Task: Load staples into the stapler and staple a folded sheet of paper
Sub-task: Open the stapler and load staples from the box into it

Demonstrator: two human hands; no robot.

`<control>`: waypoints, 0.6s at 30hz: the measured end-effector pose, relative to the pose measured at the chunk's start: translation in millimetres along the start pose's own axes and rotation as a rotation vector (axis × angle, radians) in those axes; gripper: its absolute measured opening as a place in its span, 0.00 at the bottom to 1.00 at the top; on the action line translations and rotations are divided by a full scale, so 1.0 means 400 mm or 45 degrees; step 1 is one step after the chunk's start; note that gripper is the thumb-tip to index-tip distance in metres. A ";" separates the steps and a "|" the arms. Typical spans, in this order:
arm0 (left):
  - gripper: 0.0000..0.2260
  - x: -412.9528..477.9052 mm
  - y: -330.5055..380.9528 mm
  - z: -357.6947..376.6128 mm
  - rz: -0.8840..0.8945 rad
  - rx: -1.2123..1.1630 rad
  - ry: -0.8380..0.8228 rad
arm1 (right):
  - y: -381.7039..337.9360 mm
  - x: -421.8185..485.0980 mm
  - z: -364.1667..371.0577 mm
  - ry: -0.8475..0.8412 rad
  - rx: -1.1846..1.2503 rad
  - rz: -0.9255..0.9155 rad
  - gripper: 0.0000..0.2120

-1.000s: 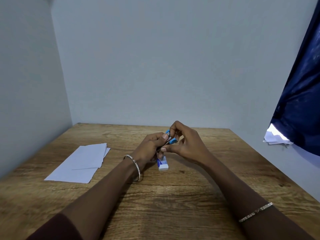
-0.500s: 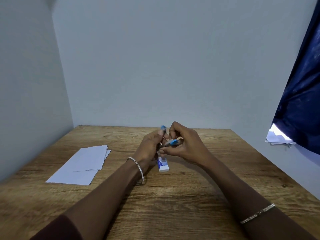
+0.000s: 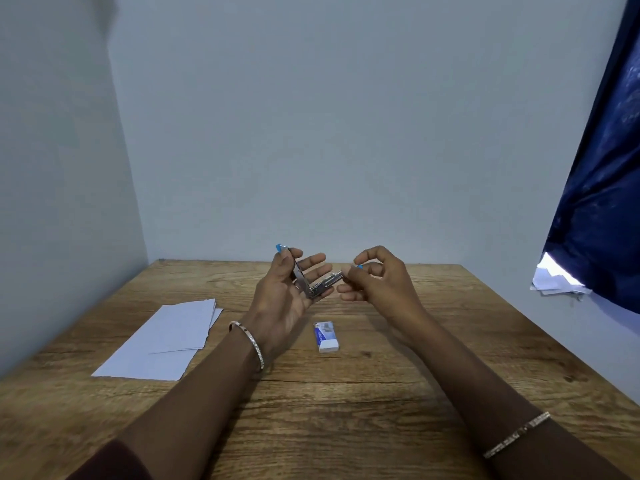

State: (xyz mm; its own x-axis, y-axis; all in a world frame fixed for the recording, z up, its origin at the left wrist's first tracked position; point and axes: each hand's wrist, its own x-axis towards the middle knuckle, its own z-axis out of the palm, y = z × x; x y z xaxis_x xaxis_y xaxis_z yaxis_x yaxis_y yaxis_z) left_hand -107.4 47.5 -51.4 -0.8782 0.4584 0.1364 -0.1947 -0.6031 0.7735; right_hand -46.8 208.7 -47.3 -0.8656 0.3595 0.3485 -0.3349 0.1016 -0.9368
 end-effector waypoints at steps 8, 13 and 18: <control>0.39 0.000 -0.002 -0.023 -0.350 -0.288 -0.312 | -0.002 0.020 -0.031 0.182 0.254 0.153 0.04; 0.47 -0.014 0.027 -0.015 -0.502 -0.301 -0.455 | -0.009 0.022 -0.033 0.185 0.284 0.140 0.05; 0.33 -0.027 0.018 0.014 -0.588 -0.110 -0.433 | -0.016 0.019 -0.036 0.110 0.307 0.123 0.06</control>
State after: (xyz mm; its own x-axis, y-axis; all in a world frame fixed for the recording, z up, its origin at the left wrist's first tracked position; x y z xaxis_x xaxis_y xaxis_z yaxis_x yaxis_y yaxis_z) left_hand -96.7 42.0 -43.8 -0.5069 0.8620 -0.0011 -0.5720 -0.3354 0.7486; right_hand -45.8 224.0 -39.2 -0.8664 0.4359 0.2437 -0.3400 -0.1576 -0.9271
